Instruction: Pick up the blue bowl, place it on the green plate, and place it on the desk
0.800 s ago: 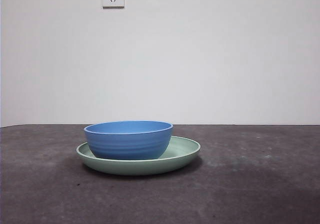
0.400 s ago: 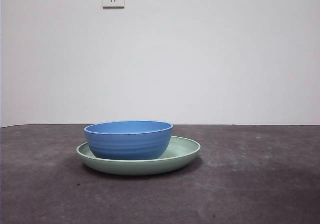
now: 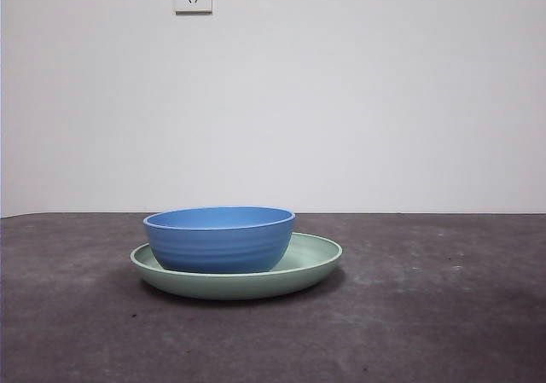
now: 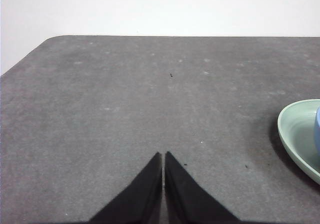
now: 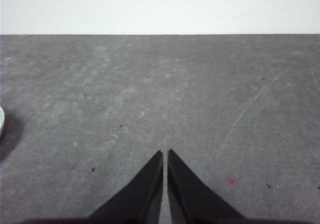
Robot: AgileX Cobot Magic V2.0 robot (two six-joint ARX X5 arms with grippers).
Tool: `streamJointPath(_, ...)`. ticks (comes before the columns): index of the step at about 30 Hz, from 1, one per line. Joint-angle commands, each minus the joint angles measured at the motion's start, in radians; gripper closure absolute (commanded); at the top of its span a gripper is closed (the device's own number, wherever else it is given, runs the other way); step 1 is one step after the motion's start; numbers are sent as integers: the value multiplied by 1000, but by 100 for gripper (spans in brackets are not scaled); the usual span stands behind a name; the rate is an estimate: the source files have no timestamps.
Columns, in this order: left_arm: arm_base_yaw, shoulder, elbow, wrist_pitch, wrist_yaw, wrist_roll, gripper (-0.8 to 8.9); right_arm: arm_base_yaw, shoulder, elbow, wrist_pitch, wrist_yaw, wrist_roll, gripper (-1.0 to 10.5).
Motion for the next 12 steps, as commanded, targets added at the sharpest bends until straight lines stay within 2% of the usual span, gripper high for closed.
streamJointPath(1, 0, -2, -21, -6, -3, -3, 804, -1, -3, -5, 22, 3, 13, 938)
streamJointPath(12, 0, -2, -21, -6, -3, -3, 804, -1, -3, -5, 58, 3, 13, 938)
